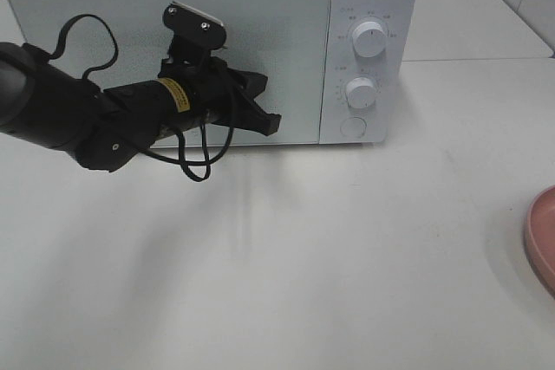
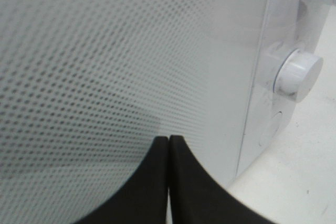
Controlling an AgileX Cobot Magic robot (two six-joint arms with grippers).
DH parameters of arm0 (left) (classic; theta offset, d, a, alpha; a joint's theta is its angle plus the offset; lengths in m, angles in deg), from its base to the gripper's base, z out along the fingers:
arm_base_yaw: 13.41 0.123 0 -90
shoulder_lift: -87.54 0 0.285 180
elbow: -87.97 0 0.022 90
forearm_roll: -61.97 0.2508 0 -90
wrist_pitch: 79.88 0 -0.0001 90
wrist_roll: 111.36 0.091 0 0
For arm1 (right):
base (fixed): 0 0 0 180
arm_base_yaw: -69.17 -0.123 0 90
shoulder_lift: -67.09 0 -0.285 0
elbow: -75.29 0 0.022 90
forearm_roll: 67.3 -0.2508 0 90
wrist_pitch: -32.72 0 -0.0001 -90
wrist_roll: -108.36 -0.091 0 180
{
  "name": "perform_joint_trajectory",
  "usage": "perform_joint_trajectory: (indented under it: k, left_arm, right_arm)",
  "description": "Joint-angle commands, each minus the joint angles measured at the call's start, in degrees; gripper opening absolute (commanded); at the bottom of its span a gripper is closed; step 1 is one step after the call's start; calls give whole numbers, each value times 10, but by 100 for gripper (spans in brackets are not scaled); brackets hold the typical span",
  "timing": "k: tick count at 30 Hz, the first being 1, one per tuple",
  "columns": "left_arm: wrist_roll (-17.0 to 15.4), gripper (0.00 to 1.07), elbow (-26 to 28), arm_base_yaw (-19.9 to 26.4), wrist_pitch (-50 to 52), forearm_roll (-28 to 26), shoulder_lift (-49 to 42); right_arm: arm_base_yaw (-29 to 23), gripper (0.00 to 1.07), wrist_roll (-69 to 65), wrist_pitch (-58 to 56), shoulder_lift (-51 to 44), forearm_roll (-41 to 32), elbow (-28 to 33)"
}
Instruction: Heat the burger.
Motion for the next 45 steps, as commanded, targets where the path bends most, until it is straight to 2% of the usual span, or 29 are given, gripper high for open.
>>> perform_joint_trajectory:
  k: [1,3,8,12,13,17,27,29,30,31,32,33,34,35,36,37,38,45]
  left_arm:
    - [-5,0,41,13,16,-70,5]
    - [-5,0,70,9,-9,-69,16]
    - [-6,0,88,-2,-14,-68,17]
    - [-11,0,88,-10,-16,-67,13]
    - [-21,0,88,-15,-22,-67,8]
    - [-21,0,88,-27,-38,-67,-3]
    - [-20,1,88,-64,-167,-65,-61]
    - [-20,18,88,-74,-216,-65,-84]
    - [-20,18,88,-74,-216,-65,-84]
    - [-20,39,88,-82,-248,-65,-98]
    - [-20,66,88,-91,-274,-65,-112]
    - [-20,66,88,-91,-274,-65,-112]
    - [-20,78,88,-95,-294,-65,-119]
    - [-20,78,88,-95,-294,-65,-119]
    - [-17,92,88,-103,-330,-65,-135]
    - [-17,96,88,-108,-352,-65,-143]
    - [-17,96,88,-108,-352,-65,-143]
    - [-16,96,88,-135,-518,-65,-205]
  right_arm:
    - [1,76,0,6,-15,-2,1]
    - [1,76,0,6,-15,-2,1]
    - [1,76,0,6,-15,-2,1]
    - [1,76,0,6,-15,-2,1]
    - [1,76,0,6,-15,-2,1]
    - [1,76,0,6,-15,-2,1]
    - [1,76,0,6,-15,-2,1]
    - [1,76,0,6,-15,-2,1]
    - [1,76,0,6,-15,-2,1]
    - [1,76,0,6,-15,-2,1]
    - [1,76,0,6,-15,-2,1]
    - [1,76,0,6,-15,-2,1]
    - [1,76,0,6,-15,-2,1]
    - [1,76,0,6,-15,-2,1]
    - [1,76,0,6,-15,-2,1]
    - [1,76,0,6,-15,-2,1]
    - [1,76,0,6,-15,-2,1]
    - [1,76,0,6,-15,-2,1]
